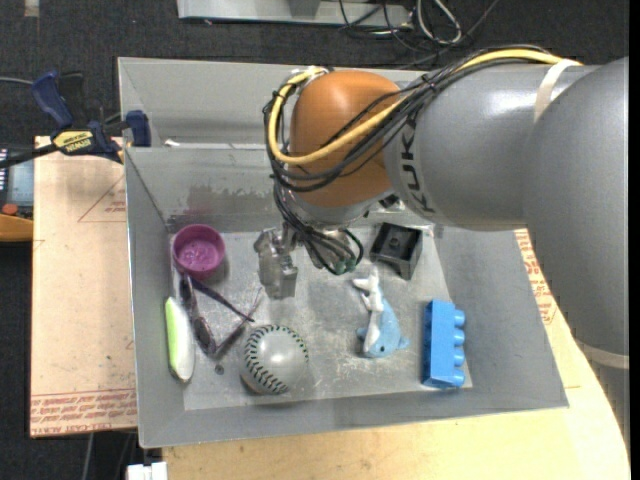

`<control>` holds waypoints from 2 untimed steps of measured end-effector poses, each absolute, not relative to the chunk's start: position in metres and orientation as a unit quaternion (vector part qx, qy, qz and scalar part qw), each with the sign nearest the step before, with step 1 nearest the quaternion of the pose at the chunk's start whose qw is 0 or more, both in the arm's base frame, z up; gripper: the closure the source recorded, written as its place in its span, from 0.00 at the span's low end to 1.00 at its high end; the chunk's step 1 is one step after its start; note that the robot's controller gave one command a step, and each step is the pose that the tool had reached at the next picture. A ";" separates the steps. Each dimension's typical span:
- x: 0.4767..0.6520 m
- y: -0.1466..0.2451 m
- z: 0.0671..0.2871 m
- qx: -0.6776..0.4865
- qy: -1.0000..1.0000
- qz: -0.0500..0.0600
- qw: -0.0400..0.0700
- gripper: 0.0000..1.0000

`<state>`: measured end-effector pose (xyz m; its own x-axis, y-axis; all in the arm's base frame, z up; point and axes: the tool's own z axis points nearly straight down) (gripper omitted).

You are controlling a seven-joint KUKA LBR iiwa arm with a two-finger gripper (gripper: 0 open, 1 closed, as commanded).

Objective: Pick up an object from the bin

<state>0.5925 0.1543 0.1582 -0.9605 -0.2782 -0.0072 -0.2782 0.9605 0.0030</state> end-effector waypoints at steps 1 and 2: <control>0.598 0.192 0.223 -0.029 1.000 0.003 0.006 1.00; 0.534 0.135 0.147 -0.099 0.995 0.003 0.005 1.00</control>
Offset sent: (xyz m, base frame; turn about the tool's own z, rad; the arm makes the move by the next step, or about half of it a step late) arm -0.0860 -0.0477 -0.0442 0.0369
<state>0.5343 0.1347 0.1470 -0.9804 -0.1966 -0.0099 -0.1966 0.9805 0.0049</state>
